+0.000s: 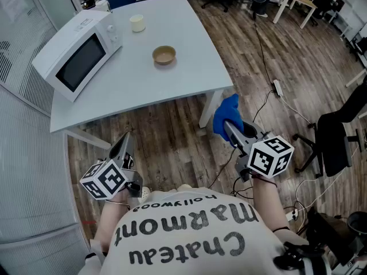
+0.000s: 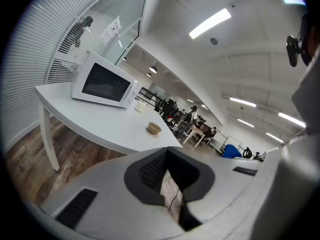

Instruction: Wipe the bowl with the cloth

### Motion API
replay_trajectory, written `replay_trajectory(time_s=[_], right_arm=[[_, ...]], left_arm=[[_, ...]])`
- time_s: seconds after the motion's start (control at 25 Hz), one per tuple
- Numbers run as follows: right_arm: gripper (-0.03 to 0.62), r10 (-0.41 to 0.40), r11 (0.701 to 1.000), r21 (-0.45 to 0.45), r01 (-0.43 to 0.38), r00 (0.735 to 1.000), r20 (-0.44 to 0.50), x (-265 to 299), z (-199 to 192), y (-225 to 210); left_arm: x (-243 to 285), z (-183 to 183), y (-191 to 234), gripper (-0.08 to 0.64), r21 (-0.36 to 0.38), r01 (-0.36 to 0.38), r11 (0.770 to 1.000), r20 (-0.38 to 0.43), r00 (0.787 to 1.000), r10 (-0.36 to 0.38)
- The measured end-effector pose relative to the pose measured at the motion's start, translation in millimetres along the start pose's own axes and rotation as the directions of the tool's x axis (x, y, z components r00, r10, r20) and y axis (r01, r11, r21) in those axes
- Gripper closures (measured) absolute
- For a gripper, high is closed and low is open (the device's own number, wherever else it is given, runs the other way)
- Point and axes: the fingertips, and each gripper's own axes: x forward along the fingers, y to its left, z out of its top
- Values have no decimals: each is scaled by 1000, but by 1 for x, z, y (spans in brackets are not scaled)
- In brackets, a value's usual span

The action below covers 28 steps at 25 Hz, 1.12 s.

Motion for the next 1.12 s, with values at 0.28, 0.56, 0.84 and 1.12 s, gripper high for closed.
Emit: replay_trajectory(time_s=[0.28, 0.56, 0.84, 1.12], right_arm=[[534, 14, 1000, 11, -14, 1000, 5, 1, 0, -3], [532, 59, 996, 70, -60, 998, 20, 5, -7, -5], [532, 50, 994, 94, -49, 999, -11, 38, -6, -7], [533, -11, 994, 105, 10, 1000, 13, 71, 22, -32]], left_arm=[[1, 1, -5, 558, 10, -3, 1000, -14, 1000, 3], [-2, 13, -5, 558, -32, 29, 999, 62, 998, -27], [31, 32, 12, 555, -8, 61, 998, 78, 995, -60], [106, 48, 24, 557, -8, 155, 988, 13, 988, -155]])
